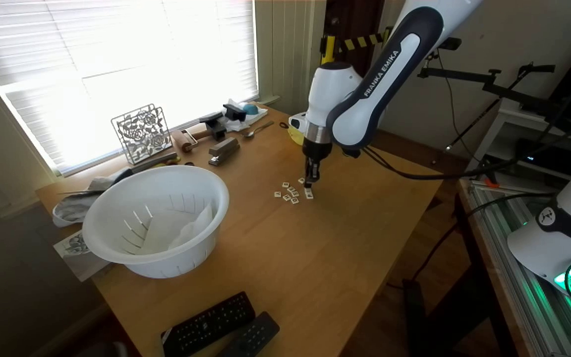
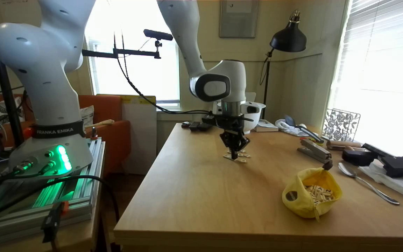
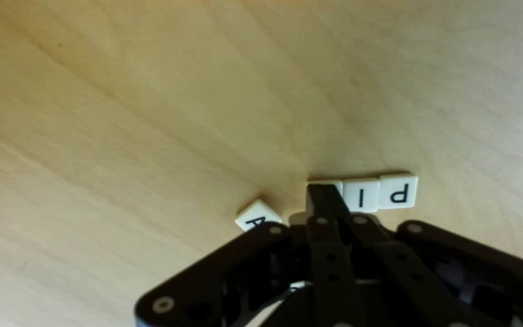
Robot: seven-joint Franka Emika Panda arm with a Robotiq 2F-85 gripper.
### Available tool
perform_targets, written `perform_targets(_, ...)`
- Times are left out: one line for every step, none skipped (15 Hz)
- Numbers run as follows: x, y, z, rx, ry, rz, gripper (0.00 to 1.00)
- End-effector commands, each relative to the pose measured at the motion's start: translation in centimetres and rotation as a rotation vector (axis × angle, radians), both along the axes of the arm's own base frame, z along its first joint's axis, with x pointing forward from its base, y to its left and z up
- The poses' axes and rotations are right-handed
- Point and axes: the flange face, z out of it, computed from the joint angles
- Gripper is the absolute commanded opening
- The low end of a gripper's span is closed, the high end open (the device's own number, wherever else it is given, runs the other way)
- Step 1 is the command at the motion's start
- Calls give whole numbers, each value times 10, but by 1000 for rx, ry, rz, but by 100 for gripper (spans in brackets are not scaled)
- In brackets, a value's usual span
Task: Align the blocks on the table
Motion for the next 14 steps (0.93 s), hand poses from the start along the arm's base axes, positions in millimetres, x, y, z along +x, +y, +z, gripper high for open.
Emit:
perform_targets(-14,0,-9,7,41,21,0)
perform_targets(-14,0,-8,7,40,20,0)
perform_targets(-14,0,-7,5,37,19,0)
perform_targets(-13,-1,-6,5,34,18,0)
perform_targets(-12,-1,-4,4,29,17,0)
perform_targets(-11,-1,-3,3,27,16,0)
perform_targets(-10,-2,-3,3,24,15,0)
perform_targets(-10,-1,-2,2,22,15,0)
perform_targets(-9,-1,-1,-1,21,15,0)
perform_targets(-9,-1,0,0,20,13,0)
perform_targets(-8,-1,1,-1,19,13,0)
perform_targets(-8,-1,1,-2,18,13,0)
perform_targets(-8,-1,2,-1,15,13,0)
perform_targets(-7,0,4,-1,12,13,0)
